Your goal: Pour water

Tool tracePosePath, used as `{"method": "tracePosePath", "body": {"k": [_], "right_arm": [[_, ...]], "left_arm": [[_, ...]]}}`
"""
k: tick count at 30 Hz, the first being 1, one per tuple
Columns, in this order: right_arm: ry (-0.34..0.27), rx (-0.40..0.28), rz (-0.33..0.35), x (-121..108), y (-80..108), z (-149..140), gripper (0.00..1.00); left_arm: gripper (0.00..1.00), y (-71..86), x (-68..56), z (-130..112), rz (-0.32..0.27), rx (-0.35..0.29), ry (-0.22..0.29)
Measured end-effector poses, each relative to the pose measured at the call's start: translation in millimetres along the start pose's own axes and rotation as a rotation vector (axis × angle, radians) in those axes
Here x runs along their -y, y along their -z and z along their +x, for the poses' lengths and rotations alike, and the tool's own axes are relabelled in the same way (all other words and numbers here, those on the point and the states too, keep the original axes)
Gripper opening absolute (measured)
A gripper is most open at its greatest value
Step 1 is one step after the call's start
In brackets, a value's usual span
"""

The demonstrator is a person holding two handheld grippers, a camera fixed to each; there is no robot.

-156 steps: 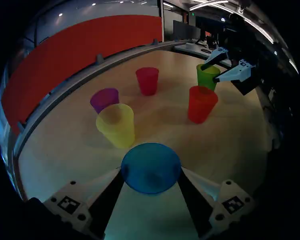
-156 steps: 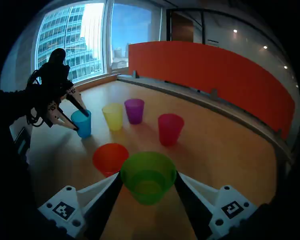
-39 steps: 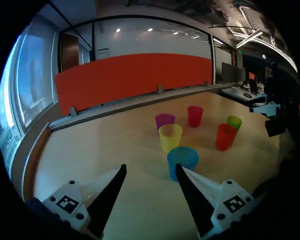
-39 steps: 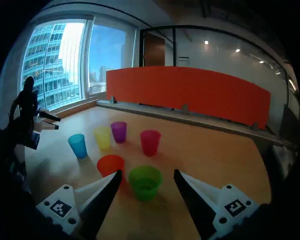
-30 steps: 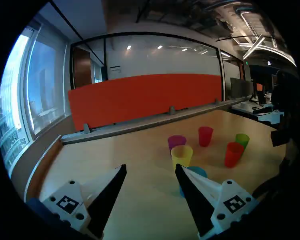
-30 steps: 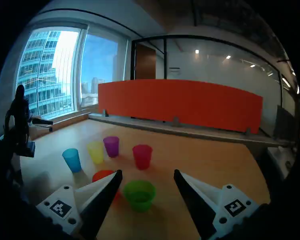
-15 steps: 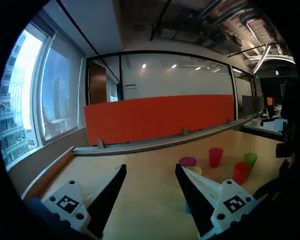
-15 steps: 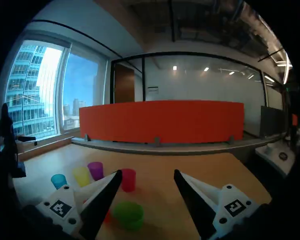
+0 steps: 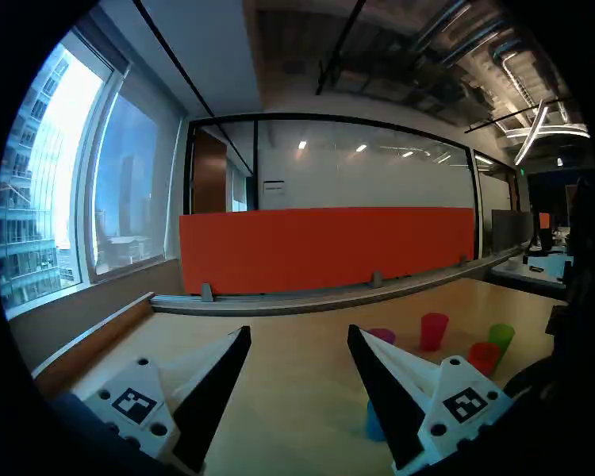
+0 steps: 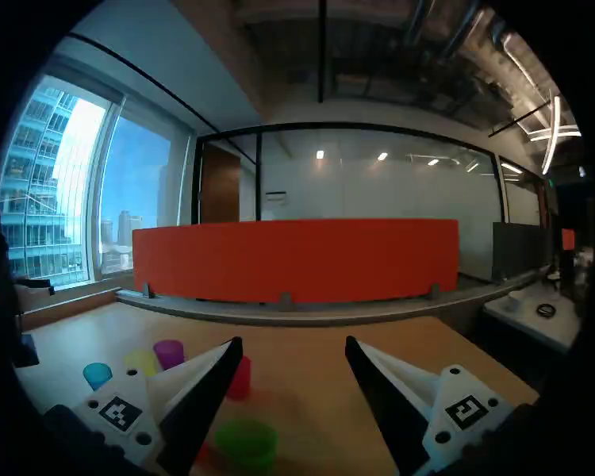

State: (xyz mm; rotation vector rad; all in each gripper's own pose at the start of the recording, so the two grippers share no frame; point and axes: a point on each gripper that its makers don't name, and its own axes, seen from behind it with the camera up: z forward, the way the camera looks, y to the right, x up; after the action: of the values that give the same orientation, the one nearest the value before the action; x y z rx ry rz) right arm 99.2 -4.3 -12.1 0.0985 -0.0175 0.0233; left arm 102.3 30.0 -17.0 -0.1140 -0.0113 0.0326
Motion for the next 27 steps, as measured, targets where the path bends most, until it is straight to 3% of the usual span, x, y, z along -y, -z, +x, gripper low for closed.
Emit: {"method": "tracePosePath", "body": {"k": [8, 15, 27], "right_arm": [[0.012, -0.03, -0.053, -4, 2.8, 7, 1.0], [-0.019, -0.019, -0.066, -3, 3.3, 1, 1.0], [-0.054, -0.012, -0.069, -2, -5.4, 4, 1.0]], "left_arm": [[0.9, -0.3, 2.3, 5, 0.043, -0.032, 0.005], [0.9, -3.0, 2.9, -2, 0.068, -0.032, 0.034], [0.9, -6.5, 3.9, -19, 0.104, -0.058, -0.012]]}}
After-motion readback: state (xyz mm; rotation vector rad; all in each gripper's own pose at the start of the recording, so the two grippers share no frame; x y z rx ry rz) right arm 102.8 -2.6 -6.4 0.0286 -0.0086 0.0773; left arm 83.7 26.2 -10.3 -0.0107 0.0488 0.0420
